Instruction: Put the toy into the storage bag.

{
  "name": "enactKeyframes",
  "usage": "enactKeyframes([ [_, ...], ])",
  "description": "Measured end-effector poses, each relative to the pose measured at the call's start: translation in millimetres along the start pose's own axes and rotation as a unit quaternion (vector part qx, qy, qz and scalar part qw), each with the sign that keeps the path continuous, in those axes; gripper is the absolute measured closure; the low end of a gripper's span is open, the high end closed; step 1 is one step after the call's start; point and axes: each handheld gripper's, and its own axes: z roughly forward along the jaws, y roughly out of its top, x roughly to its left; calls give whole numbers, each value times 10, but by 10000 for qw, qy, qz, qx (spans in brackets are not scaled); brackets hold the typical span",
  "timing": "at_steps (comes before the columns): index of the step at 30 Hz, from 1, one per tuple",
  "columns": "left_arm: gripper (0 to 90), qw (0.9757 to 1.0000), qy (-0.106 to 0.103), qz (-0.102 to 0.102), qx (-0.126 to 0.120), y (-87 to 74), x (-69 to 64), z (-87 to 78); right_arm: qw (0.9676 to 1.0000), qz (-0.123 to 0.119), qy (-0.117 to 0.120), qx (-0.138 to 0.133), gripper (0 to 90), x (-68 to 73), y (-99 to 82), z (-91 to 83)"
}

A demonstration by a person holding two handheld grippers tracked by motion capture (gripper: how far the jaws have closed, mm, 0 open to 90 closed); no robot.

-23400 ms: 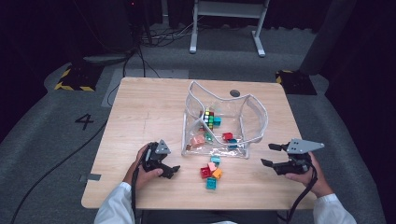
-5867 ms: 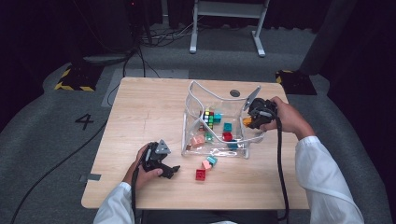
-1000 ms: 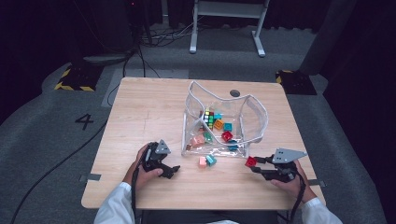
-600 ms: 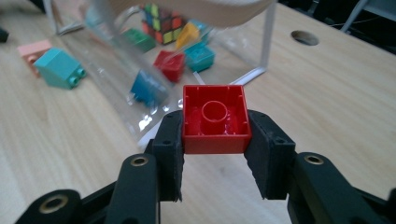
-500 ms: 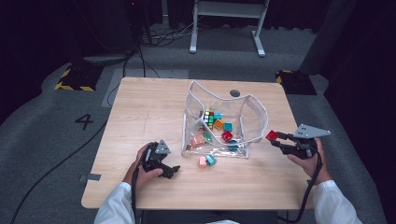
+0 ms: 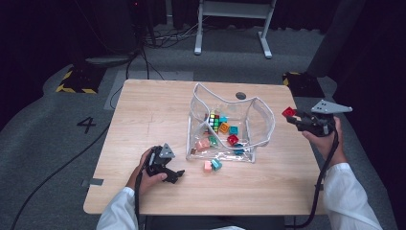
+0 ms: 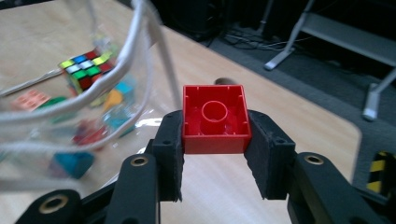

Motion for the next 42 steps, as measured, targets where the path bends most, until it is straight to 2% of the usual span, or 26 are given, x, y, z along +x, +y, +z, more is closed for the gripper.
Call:
enactKeyframes([
  [6,40,10000,1,11,-10,1,1,1,9997,186,26,-138,591,-137,243,-43],
  [8,40,10000,0,-1,0,0,0,0,9998,122,-79,-100,591,-164,319,-40],
  [13,40,10000,2,10,1,0,2,0,9999,23,-118,-104,591,-185,479,-19],
  [18,40,10000,0,-2,-1,0,0,0,9997,157,9,-195,591,-204,588,42],
  [21,40,10000,3,3,-2,0,1,0,9996,156,74,-213,591,-180,649,84],
  [23,40,10000,0,-1,0,0,0,0,9993,146,203,-268,591,-131,692,115],
  [27,40,10000,-1,-2,0,0,0,0,9988,-72,423,-231,591,46,778,193],
  [31,40,10000,-1,-1,0,0,0,0,9966,-251,709,-334,591,210,836,278],
  [33,40,10000,-1,-1,0,0,0,0,9954,-294,870,-269,591,315,855,325],
  [38,40,10000,-1,-2,-1,0,0,0,9901,-584,1274,-88,591,564,907,476],
  [42,40,10000,1,9,2,0,1,0,9825,-935,1607,99,591,747,950,589],
])
